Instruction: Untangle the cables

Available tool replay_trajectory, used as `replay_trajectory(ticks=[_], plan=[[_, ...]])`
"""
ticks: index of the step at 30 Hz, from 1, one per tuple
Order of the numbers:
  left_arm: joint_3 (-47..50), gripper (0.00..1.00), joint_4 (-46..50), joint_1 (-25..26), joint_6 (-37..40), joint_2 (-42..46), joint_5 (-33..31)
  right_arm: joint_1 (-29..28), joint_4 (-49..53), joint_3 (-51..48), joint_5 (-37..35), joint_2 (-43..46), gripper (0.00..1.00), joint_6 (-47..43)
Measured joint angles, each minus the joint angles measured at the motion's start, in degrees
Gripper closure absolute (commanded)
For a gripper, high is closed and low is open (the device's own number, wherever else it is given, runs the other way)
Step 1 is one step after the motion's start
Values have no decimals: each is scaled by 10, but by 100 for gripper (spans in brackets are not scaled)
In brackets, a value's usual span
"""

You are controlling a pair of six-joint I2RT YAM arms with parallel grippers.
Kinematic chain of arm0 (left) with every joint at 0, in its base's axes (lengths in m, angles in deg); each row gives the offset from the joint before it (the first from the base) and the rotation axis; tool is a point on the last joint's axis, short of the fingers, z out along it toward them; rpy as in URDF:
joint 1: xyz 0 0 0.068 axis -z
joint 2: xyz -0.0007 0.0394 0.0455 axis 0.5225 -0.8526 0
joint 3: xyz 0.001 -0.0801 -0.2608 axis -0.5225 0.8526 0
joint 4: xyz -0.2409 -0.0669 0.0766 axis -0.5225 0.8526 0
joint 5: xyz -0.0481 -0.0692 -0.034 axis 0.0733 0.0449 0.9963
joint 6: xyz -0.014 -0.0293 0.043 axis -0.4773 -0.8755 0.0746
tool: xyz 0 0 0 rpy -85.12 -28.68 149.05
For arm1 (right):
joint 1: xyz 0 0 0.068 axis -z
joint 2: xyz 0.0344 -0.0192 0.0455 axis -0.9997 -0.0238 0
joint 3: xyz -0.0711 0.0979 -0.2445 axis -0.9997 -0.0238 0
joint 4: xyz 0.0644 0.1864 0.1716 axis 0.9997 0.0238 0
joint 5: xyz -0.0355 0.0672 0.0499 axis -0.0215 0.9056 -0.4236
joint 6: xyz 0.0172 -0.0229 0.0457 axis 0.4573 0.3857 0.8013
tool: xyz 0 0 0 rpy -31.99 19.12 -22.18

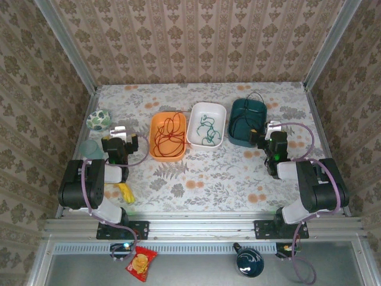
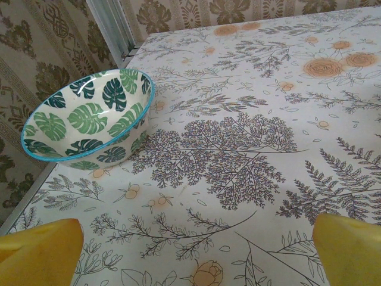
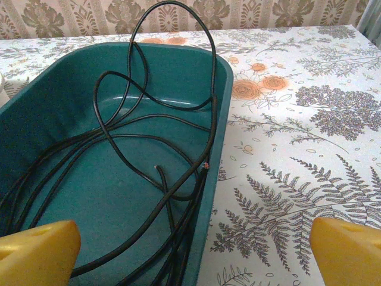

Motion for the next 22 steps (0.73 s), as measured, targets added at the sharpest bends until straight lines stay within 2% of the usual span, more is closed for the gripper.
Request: replay_trajectory(ticks=[22], plan=[[0,0,0,0,0,0,0,7,0,0,13,0,0,0]])
